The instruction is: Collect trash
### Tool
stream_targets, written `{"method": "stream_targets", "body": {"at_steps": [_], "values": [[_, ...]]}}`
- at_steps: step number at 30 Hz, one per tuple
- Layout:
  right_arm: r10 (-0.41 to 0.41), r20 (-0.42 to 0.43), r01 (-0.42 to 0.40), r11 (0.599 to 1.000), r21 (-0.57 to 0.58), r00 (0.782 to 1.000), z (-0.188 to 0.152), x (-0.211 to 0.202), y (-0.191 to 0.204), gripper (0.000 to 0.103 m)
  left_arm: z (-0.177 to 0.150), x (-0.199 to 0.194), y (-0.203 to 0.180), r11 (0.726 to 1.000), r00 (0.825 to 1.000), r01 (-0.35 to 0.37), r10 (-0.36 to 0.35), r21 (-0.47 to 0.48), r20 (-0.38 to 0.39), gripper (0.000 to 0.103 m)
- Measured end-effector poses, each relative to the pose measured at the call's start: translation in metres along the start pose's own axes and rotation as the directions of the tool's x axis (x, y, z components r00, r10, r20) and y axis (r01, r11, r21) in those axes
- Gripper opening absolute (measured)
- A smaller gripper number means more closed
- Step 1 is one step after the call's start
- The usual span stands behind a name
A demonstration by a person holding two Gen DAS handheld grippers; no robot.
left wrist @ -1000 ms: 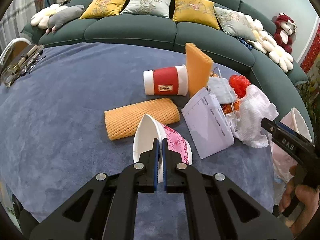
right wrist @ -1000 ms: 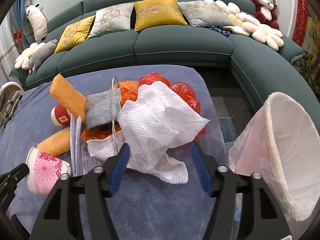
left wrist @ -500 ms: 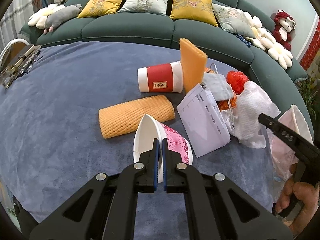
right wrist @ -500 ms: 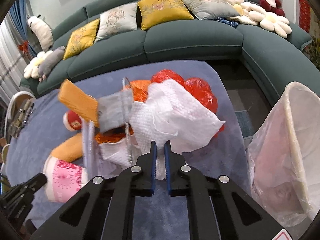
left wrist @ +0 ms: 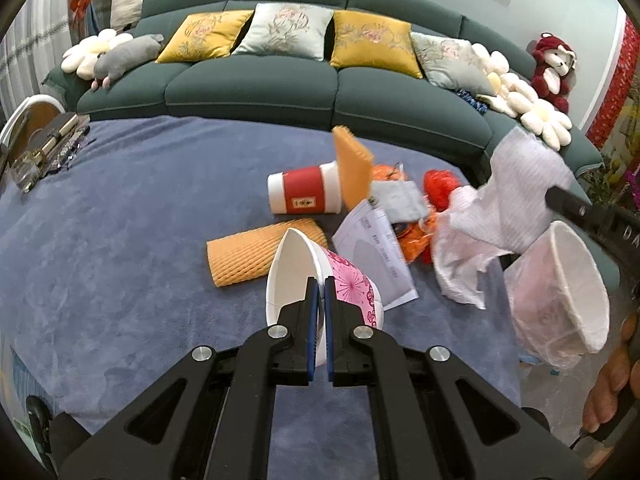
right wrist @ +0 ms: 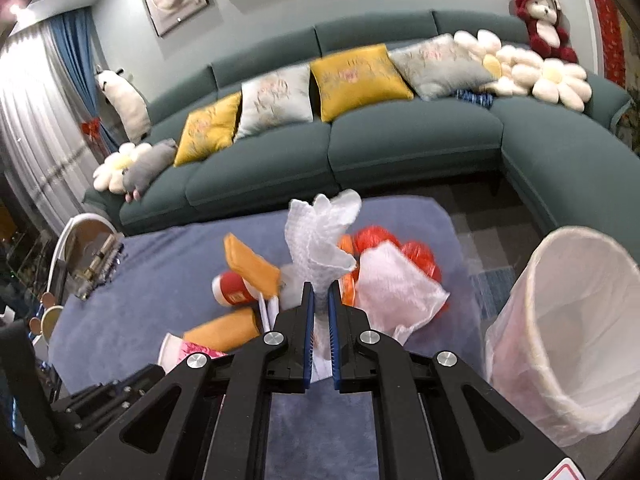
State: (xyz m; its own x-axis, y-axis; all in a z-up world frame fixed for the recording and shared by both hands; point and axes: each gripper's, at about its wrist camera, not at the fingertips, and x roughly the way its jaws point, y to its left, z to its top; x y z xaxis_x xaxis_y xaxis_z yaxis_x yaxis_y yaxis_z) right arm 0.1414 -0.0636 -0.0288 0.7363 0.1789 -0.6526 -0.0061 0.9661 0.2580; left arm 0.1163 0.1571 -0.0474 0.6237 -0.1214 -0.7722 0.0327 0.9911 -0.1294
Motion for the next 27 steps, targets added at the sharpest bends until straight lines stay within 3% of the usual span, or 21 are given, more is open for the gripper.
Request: {"method": "stream_targets", "body": {"at_steps": [7,14,19,27], "values": [[-0.032,0.076,0.031,0.999,0.008,0.997,0.011,-0.040,-0.017,0.007,0.001,-0.024,-0.035,0.997,0.999,0.040,-0.042,0.059,0.035,0.003],[-0.117,0.095,0.113,0.993,0.043,0.989,0.000,-0.068,-0.065,0.007,0.002,-0.037,-0.097,0.980,0.991,0.114,-0.124,0.164,0.052,0.003],[-0.199,0.097,0.193,0.979,0.072,0.975,-0.011,-0.084,-0.109,0.007,0.003,-0.039,-0.153,0.952,0.977,0.195,-0.210,0.237,0.037,0.003],[-0.295,0.076,0.281,0.946,0.159,0.952,-0.026,-0.100,-0.179,0.007,0.004,-0.033,-0.251,0.881,0.938,0.328,-0.347,0.341,-0.006,0.003]]}}
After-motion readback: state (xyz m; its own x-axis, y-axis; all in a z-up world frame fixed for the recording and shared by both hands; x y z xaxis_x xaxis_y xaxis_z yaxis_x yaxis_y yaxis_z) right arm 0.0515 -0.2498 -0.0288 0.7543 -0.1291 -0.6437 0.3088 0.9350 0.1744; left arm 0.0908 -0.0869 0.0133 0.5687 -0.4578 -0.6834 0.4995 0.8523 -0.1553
